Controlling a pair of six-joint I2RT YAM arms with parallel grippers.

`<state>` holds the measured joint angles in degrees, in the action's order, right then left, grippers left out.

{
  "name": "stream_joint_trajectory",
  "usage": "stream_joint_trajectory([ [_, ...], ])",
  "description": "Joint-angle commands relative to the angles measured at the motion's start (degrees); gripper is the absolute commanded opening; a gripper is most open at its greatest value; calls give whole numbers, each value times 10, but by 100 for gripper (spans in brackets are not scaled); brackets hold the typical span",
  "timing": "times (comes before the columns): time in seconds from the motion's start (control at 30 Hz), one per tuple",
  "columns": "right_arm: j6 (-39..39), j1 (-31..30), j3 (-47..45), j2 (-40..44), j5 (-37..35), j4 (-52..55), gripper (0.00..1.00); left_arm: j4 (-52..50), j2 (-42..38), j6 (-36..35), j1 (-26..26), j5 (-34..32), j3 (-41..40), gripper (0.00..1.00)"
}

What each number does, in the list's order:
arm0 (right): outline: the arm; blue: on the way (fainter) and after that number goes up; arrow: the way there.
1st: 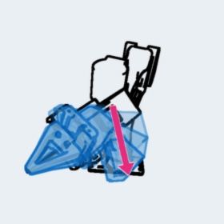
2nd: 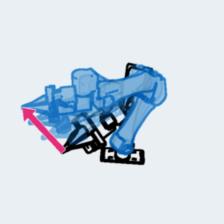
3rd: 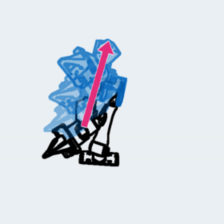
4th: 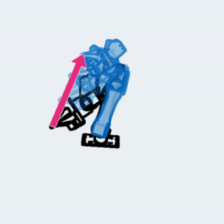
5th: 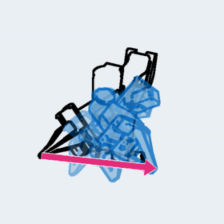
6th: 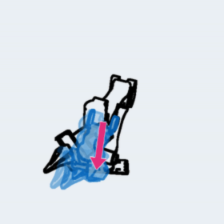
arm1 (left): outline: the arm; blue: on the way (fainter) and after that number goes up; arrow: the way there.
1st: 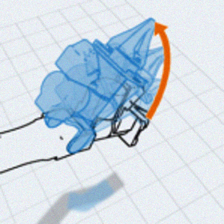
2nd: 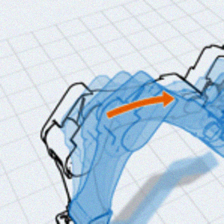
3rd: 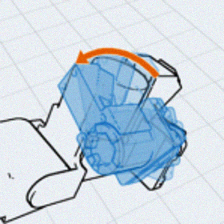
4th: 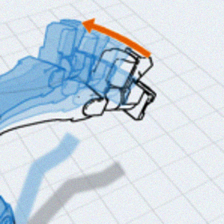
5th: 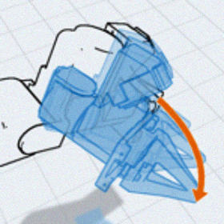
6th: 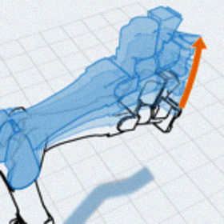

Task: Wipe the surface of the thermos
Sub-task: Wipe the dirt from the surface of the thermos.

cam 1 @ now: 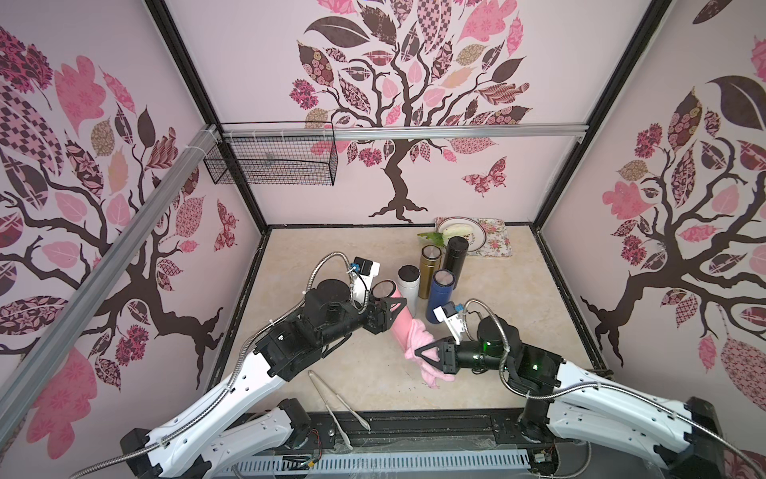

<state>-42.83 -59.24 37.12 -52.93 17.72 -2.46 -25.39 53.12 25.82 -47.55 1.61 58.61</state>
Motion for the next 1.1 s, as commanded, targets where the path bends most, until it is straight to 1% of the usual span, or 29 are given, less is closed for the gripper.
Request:
stream_joint_trajectory([
  [0.0,87,-37,85,-73,-127,-29,0,52,1,72,-2,-17,12,0],
  [0.07,100,-57,119,-110,-227,-26,0,52,3,96,-3,-30,13,0],
  [0.13,121,-76,135,-137,-311,-49,0,58,2,118,-4,-37,11,0],
  [0.2,154,-103,142,-155,-391,-82,0,66,1,140,-4,-44,4,0],
  [0.3,165,-129,135,-173,-518,-105,0,65,2,158,-3,-47,8,0],
  [0.37,151,-131,125,-187,-573,-82,0,65,-1,160,-3,-35,12,0],
  [0.4,133,-132,124,-193,-599,-51,0,58,-4,160,-3,-35,17,0],
  [0.43,111,-132,116,-192,-609,-22,0,48,-9,159,-3,-36,23,0],
  [0.5,74,-133,90,-175,-613,14,0,26,-20,152,-3,-46,30,0],
  [0.6,18,-133,55,-127,-606,80,0,-15,-33,133,1,-61,43,0],
  [0.7,-10,-133,45,-57,-575,136,0,-44,-44,105,2,-68,47,0],
  [0.77,-1,-134,49,-10,-532,152,0,-51,-52,80,2,-64,43,0],
  [0.83,14,-134,54,32,-485,146,0,-50,-56,30,0,-31,35,0],
  [0.9,25,-132,68,58,-448,149,0,-65,-51,-7,-6,-20,33,0],
  [1.0,24,-124,111,70,-426,162,0,-103,-27,-59,-42,-47,41,0],
  [1.07,29,-114,138,68,-413,156,0,-106,-15,-76,-71,-80,36,0],
])
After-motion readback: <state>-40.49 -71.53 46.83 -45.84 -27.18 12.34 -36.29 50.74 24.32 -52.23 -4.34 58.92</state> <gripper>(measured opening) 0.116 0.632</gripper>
